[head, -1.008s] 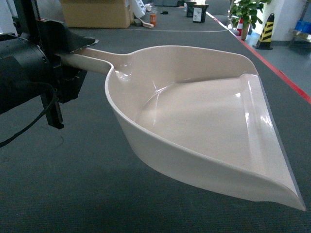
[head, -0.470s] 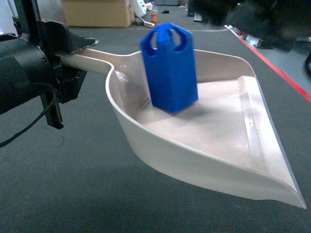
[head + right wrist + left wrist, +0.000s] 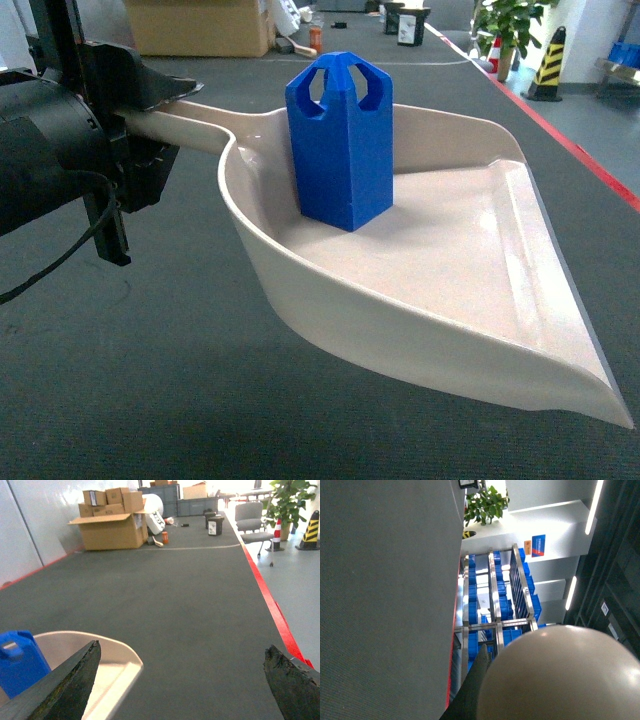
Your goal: Place part in tray to right shelf
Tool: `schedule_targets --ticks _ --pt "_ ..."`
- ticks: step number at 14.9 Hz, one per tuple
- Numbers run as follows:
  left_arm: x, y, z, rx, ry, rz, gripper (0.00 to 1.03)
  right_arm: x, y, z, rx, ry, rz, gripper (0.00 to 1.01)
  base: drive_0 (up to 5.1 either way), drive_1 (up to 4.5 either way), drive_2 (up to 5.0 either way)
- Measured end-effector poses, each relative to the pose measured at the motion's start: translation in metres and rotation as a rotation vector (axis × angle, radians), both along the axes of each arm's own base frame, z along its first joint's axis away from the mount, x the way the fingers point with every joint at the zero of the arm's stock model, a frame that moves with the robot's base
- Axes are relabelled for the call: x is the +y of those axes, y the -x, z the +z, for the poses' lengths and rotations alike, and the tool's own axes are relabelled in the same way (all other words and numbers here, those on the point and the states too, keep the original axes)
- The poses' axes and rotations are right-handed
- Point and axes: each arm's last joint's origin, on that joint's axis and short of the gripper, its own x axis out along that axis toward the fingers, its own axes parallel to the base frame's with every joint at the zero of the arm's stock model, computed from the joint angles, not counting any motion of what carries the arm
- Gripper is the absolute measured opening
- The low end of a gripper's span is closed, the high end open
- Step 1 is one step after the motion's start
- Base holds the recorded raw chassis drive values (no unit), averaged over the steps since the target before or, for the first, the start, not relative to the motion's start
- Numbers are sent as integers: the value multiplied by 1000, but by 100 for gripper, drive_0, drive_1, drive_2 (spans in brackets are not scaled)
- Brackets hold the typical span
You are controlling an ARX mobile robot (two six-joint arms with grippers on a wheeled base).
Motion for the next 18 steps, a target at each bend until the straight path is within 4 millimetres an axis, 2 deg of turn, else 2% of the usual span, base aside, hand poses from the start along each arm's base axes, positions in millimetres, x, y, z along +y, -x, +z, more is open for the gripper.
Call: schedule_targets --ticks 6,18 --pt "2 -1 0 0 0 12 13 1 1 -3 -1 41 5 98 0 0 0" --pt "0 0 0 -1 0 -1 13 1 1 -3 -2 42 4 98 495 -251 -251"
